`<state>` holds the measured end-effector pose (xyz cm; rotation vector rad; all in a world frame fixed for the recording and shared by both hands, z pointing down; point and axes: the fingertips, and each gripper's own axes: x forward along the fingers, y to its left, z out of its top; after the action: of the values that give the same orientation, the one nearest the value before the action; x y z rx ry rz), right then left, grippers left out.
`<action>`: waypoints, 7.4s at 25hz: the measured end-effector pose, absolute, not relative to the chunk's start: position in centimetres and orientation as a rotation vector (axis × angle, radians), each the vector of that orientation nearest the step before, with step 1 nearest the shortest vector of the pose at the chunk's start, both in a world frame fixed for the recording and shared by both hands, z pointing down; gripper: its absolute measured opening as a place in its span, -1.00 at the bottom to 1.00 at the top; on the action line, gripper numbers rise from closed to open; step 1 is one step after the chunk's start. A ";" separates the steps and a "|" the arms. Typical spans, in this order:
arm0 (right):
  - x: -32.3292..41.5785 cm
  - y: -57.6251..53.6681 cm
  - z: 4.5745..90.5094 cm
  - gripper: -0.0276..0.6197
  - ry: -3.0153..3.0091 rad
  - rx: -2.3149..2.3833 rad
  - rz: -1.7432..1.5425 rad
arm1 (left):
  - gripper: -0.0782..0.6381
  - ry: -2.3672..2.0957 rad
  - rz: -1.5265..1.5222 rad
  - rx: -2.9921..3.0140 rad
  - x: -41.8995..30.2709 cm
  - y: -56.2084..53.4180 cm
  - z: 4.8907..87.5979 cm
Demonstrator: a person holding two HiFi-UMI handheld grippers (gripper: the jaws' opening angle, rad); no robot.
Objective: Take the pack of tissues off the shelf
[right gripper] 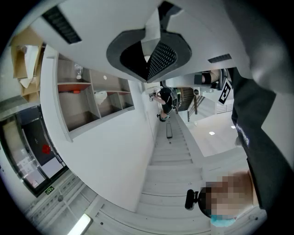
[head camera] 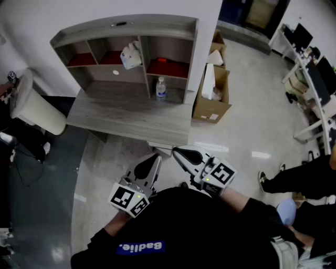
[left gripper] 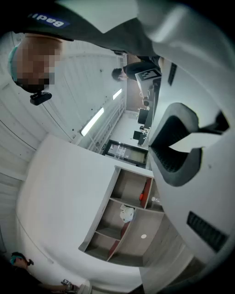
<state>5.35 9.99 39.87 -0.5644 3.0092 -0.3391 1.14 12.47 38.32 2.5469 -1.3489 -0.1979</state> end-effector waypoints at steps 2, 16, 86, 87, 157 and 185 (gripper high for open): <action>5.3 9.8 39.9 -0.83 3.011 -0.562 -0.341 | -0.78 -1.349 -0.193 2.543 1.2 12.2 38.4; 6.0 8.8 40.9 -0.83 3.050 -0.518 -0.381 | -0.78 -1.351 -0.135 2.537 2.1 11.2 39.1; -7.4 -9.8 40.5 -0.83 2.975 -0.808 -0.412 | -0.77 -1.476 -0.017 2.684 -17.1 -11.3 38.8; -7.2 -10.0 40.5 -0.83 2.970 -0.813 -0.415 | -0.77 -1.476 -0.012 2.686 -17.1 -11.5 38.8; -0.7 -15.0 42.3 -0.83 3.000 -0.858 -0.443 | 0.14 -1.686 2.110 2.677 -20.6 -34.0 50.6; -0.7 -14.1 42.4 -0.83 2.979 -0.847 -0.486 | -0.60 -1.773 2.082 2.719 -20.9 -31.6 47.9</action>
<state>-0.72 -14.11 42.37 -0.8468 2.9785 -0.4859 -20.89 -31.58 47.95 2.7189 -1.7734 2.0816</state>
